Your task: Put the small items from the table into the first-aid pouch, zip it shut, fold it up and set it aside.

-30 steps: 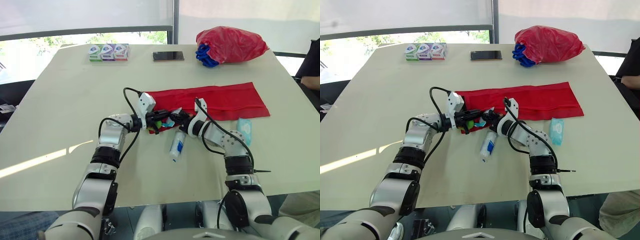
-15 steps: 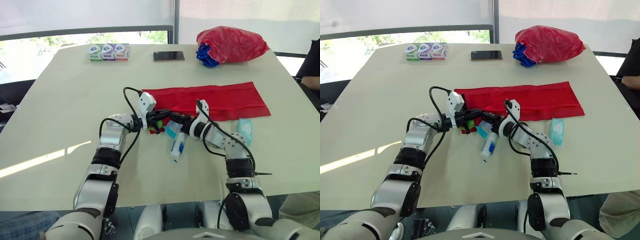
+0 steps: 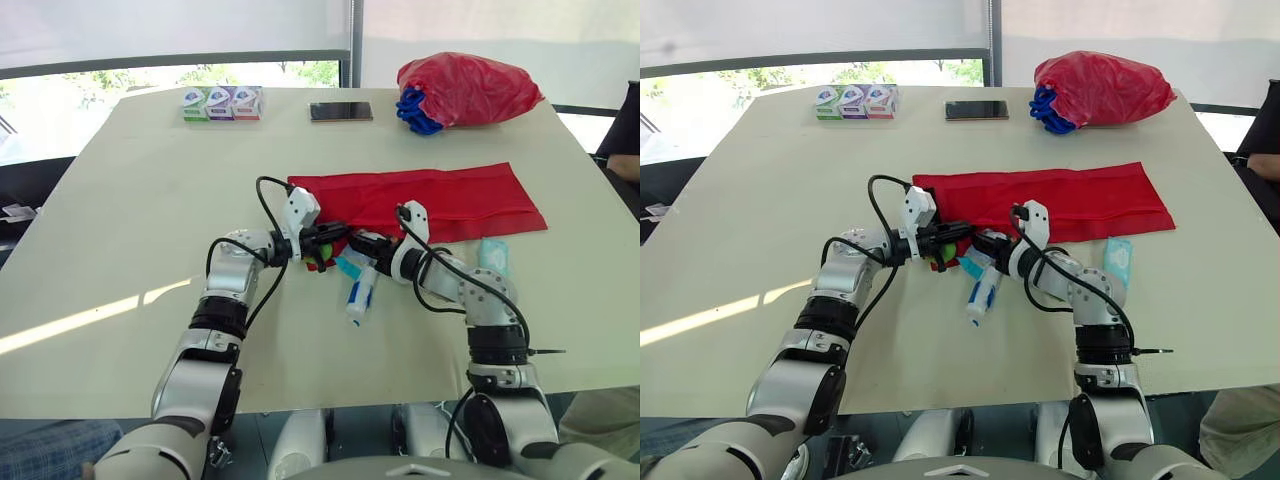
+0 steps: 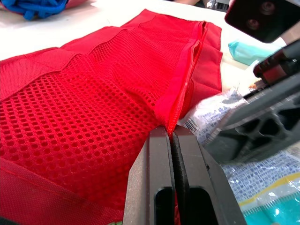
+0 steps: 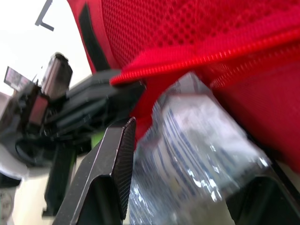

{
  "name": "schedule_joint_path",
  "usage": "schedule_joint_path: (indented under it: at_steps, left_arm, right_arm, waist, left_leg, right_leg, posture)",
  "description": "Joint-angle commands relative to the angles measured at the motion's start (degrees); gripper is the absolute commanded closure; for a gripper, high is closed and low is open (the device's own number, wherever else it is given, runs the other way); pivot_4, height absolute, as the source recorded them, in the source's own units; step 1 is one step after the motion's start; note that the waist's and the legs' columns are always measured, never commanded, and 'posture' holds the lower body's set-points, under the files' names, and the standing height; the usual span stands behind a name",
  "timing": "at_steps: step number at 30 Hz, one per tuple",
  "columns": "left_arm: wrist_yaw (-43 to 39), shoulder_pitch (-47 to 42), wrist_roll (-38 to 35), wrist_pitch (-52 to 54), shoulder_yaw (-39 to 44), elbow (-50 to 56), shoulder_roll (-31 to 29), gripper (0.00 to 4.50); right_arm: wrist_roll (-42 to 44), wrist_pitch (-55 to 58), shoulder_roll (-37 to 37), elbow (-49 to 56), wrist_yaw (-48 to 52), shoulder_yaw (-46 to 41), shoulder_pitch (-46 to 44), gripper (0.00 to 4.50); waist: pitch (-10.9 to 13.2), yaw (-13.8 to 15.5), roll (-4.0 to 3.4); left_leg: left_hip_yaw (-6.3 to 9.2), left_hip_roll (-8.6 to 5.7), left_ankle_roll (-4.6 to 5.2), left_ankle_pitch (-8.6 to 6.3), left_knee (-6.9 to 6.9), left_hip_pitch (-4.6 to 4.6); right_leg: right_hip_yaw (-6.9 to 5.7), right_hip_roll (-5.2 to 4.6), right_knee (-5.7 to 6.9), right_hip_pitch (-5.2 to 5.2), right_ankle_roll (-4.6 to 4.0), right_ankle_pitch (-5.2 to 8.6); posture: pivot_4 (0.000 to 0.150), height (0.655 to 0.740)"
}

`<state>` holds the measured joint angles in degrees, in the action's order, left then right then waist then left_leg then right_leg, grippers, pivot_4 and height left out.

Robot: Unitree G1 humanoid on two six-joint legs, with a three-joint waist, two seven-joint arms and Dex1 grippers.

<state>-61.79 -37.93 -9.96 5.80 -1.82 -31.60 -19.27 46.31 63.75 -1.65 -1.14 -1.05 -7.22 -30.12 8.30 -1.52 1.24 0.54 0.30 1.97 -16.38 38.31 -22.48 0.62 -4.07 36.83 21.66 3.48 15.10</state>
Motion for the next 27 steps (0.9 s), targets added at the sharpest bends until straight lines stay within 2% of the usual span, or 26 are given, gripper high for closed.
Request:
schedule_joint_path:
  at_steps: [1, 13, 16, 19, 20, 27]
  left_arm:
    - [-0.9, -0.4, -1.2, -1.0, -0.4, 2.5, 0.1, 4.5]
    - [-1.1, 0.0, -1.1, -1.6, -0.7, 2.0, -0.1, 4.5]
    - [-1.2, 0.1, -1.1, -1.7, -0.9, 2.0, 0.0, 4.5]
    - [-1.2, 0.2, -1.2, -1.7, -1.0, 2.1, 0.1, 4.5]
    - [-1.2, 0.2, -1.2, -1.7, -1.0, 2.1, 0.1, 4.5]
    - [-1.3, 0.0, -1.4, -1.8, -1.0, 2.0, 0.1, 4.5]
  right_arm:
    - [0.1, 3.0, 1.2, 0.6, 0.1, -1.2, 1.3, 1.99]
    - [0.4, 7.2, 4.4, 2.9, 1.7, -3.6, 1.8, 1.99]
    - [0.1, 7.0, 4.5, 2.9, 1.6, -4.0, 1.8, 2.83]
    - [-0.1, 6.8, 4.2, 3.2, 1.7, -3.8, 1.9, 4.23]
    - [0.1, 6.8, 3.9, 3.4, 1.8, -3.8, 1.8, 4.38]
    - [0.8, 6.1, 1.1, 1.7, 1.8, -4.8, 0.1, 4.38]
  waist:
    - [0.0, 0.0, 0.0]
    - [0.0, 0.6, 0.0]
    - [0.0, 0.6, 0.0]
    - [0.0, 0.8, 0.01]
    - [0.0, 0.8, 0.01]
    - [0.0, 0.6, 0.0]
  left_leg:
    - [0.0, 0.0, 0.0, 0.0, 0.0, 0.0]
    - [0.0, 0.0, 0.01, 0.0, 0.0, 0.0]
    - [-0.01, -0.01, 0.01, 0.0, 0.0, -0.01]
    - [0.0, -0.01, 0.01, 0.0, 0.01, 0.0]
    - [0.0, -0.01, 0.01, 0.0, 0.01, -0.01]
    - [0.01, -0.02, 0.01, 0.0, 0.0, 0.0]
  right_leg:
    - [0.0, 0.0, 0.0, 0.0, 0.0, 0.0]
    - [0.0, 0.01, 0.0, 0.0, 0.0, 0.0]
    - [0.0, 0.0, 0.0, 0.0, 0.0, 0.0]
    - [-0.01, 0.01, 0.0, -0.01, 0.0, 0.0]
    - [-0.01, 0.0, 0.0, -0.01, 0.0, 0.0]
    - [-0.01, 0.03, 0.01, 0.0, 0.0, 0.0]
  posture:
    - [0.15, 0.74]
    - [0.15, 0.74]
    - [0.15, 0.74]
    - [0.15, 0.74]
    - [0.15, 0.74]
    - [0.15, 0.74]
